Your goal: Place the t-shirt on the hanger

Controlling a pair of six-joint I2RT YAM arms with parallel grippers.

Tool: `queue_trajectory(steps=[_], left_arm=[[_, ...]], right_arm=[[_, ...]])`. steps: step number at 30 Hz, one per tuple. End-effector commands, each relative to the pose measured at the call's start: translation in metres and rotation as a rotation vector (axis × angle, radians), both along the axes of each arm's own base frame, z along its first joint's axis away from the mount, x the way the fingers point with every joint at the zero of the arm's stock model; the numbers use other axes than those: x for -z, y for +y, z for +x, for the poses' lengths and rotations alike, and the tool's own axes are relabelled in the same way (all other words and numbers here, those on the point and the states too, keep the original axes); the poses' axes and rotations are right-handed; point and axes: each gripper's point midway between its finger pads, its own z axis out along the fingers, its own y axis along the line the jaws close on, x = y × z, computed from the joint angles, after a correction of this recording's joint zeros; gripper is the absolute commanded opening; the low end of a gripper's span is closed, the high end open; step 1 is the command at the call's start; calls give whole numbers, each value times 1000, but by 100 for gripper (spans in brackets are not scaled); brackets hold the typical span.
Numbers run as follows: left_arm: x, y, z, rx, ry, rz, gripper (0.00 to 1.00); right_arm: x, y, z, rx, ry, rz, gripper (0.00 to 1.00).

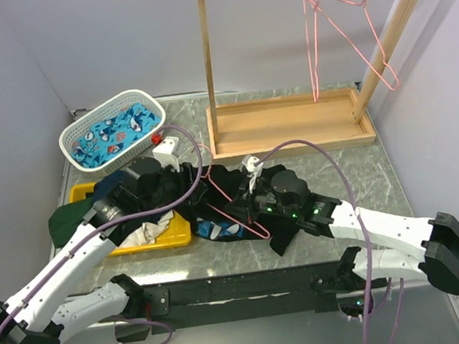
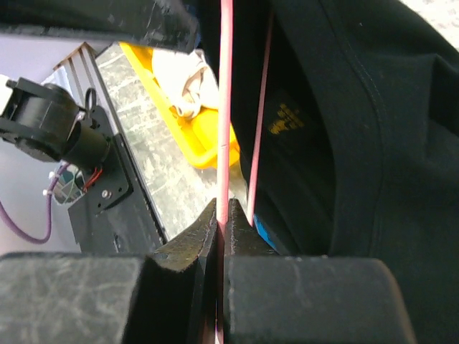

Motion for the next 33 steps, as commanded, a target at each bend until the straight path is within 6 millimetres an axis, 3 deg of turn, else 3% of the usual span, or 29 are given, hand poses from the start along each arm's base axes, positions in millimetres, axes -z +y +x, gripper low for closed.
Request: queue_trajectory(steps=[1, 8, 12, 16, 20, 26, 33], left_arm=[[-30, 1, 1, 5, -113, -56, 58], [-66, 1, -22, 135, -239, -106, 63], [-75, 7, 3, 17, -291, -101, 63], [-79, -5, 18, 12, -318, -116, 66], [-64, -15, 39, -14, -294, -54, 67], [-63, -25, 55, -49, -321, -42, 69], [-55, -46, 55, 19, -319, -42, 66]], right_arm=[[-30, 19, 9, -8, -94, 125, 0], [-27, 24, 12, -10, -88, 113, 0], [-25, 28, 11, -21, -78, 109, 0], [-22, 30, 8, -31, -70, 103, 0], [-23, 30, 7, -34, -71, 100, 0], [-21, 27, 7, -24, -72, 87, 0], [-22, 32, 11, -22, -77, 85, 0]])
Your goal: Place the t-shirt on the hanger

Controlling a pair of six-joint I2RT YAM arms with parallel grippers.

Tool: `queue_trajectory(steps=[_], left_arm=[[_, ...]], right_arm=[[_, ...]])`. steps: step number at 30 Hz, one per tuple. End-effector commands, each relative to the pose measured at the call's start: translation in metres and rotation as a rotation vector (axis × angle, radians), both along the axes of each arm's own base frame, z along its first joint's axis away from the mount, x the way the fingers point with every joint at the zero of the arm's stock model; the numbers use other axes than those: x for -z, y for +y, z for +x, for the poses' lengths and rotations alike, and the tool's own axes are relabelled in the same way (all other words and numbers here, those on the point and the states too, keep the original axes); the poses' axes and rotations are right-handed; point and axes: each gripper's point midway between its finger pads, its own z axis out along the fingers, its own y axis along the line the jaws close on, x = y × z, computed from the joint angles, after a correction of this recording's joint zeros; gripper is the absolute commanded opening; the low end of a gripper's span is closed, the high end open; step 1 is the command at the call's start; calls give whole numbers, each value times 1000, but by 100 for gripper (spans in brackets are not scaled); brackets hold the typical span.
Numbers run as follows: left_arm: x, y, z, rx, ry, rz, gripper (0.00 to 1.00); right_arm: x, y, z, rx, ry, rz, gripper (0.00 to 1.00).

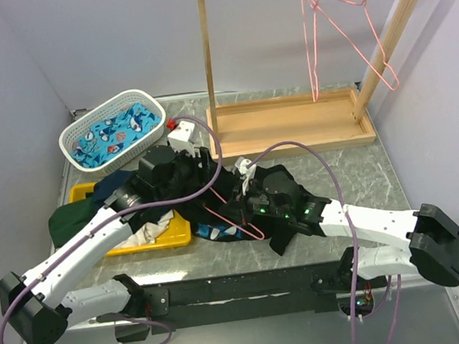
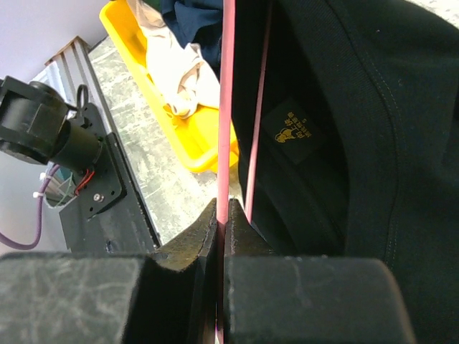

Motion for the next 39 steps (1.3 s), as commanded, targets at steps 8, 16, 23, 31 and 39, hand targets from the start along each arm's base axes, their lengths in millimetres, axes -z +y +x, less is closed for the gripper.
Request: queue_trajectory(steps=[8, 16, 23, 31, 39], left_arm=[[-13, -20, 19, 2, -76, 1, 52], [-17, -10, 23, -60, -90, -5, 1], [-18, 3, 21, -113, -109, -17, 1], [-24, 25, 20, -205, -151, -23, 1], [-33, 34, 12, -208, -198, -49, 1]], right_arm=[[-32, 26, 7, -19, -80, 87, 0], [-32, 19, 5, -1, -71, 84, 0], [-43, 9, 5, 45, -52, 84, 32], [-76, -37, 12, 256, -3, 86, 74], [-48, -106, 20, 515, 236, 112, 69]])
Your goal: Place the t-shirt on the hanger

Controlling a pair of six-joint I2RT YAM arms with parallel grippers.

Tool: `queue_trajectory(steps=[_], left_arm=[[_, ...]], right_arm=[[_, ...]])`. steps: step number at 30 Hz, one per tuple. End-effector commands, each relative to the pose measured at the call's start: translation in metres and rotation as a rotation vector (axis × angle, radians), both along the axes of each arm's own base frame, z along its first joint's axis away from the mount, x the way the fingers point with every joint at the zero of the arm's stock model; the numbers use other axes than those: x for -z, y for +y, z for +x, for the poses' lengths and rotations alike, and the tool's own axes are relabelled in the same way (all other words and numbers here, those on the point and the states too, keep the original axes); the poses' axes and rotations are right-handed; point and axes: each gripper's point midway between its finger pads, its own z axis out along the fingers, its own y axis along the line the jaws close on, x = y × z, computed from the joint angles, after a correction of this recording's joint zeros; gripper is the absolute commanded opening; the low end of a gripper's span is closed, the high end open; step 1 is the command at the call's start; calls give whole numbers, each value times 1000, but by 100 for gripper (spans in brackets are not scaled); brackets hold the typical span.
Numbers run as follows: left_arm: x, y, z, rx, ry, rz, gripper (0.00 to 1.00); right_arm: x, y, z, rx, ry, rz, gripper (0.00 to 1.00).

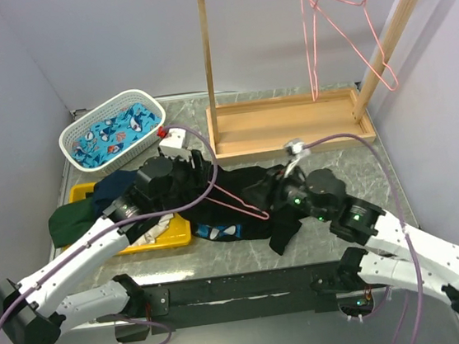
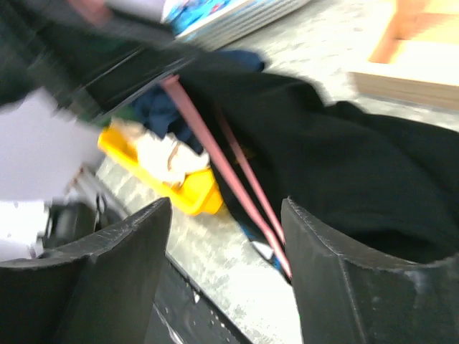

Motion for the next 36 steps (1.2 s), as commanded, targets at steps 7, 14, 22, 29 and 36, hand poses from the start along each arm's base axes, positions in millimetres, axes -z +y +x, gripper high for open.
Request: queue_trajectory(steps=[7, 14, 22, 29, 36], left_arm=[[-36, 10, -14, 46, -141, -48, 1], [-38, 11, -36, 135, -182, -52, 1], [-25, 14, -46, 157, -147, -15, 1], [-15, 8, -54, 211, -120, 23, 1], [-18, 2, -69, 304, -140, 22, 1]], right_arm=[[58, -21, 17, 21, 258, 3, 61], [78, 7, 20, -103, 321, -34, 63], [54, -2, 22, -83, 245, -17, 75], [23, -14, 23, -41, 188, -9, 81], [70, 0, 43, -34, 314, -147, 67]])
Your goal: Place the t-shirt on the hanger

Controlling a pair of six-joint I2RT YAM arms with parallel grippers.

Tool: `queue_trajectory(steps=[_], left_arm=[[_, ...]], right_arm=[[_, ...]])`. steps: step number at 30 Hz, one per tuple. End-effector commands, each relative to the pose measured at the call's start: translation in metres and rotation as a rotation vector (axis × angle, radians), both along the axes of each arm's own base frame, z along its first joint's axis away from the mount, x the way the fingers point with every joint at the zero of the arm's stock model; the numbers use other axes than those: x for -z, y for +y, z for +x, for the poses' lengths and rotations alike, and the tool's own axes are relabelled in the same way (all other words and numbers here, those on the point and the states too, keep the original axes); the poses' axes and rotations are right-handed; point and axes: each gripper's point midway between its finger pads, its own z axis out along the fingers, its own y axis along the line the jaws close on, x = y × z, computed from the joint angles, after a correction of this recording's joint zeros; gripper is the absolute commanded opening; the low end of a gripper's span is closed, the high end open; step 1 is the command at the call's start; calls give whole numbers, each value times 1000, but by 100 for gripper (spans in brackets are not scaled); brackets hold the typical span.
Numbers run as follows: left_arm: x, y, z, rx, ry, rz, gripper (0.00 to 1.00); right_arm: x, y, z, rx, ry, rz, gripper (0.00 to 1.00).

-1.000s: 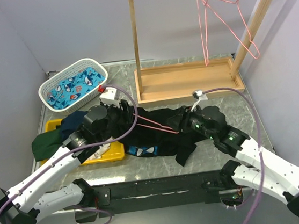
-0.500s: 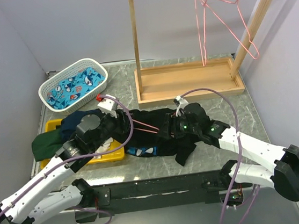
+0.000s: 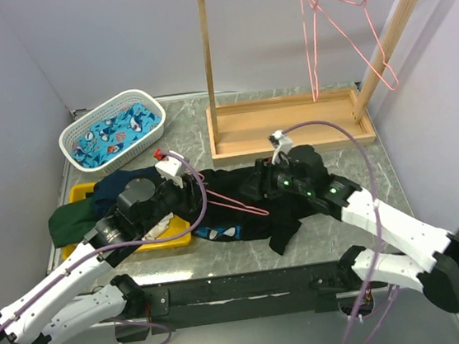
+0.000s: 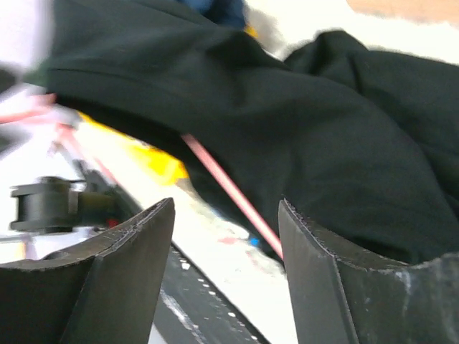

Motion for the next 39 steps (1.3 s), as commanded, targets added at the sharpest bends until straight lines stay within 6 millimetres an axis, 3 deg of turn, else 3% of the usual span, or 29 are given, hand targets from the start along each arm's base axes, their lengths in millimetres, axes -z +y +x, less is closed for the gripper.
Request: queue_trajectory(steps=[1, 5, 8, 14, 19, 22, 23, 25, 26, 27, 30, 39], left_arm=[[-21, -2, -10, 72, -78, -17, 1], [-22, -3, -11, 81, -83, -17, 1], [-23, -3, -11, 77, -83, -22, 1], [-32, 1, -8, 44, -102, -41, 1], [-35, 6, -3, 7, -110, -43, 1], [-36, 8, -2, -9, -111, -46, 1], [-37, 9, -1, -18, -114, -51, 1], [-39, 11, -1, -28, -122, -58, 1], [-40, 12, -1, -32, -124, -61, 1], [-42, 14, 0, -42, -128, -64, 1], [-46, 17, 0, -53, -136, -72, 1], [-62, 33, 1, -123, -186, -134, 1]], right_arm=[[28, 7, 10, -11, 48, -124, 66], [40, 26, 5, -64, 46, -219, 69], [63, 36, 2, -89, 80, -300, 74], [93, 30, 11, -62, 86, -449, 79], [99, 31, 10, -99, 69, -514, 73], [98, 32, 8, -118, 57, -515, 67], [99, 32, 8, -121, 57, -517, 55], [101, 33, 7, -129, 57, -520, 45], [102, 32, 7, -128, 59, -520, 33], [102, 31, 8, -122, 60, -518, 29], [102, 23, 13, -87, 73, -506, 3], [86, -14, 24, -13, 100, -365, 0]])
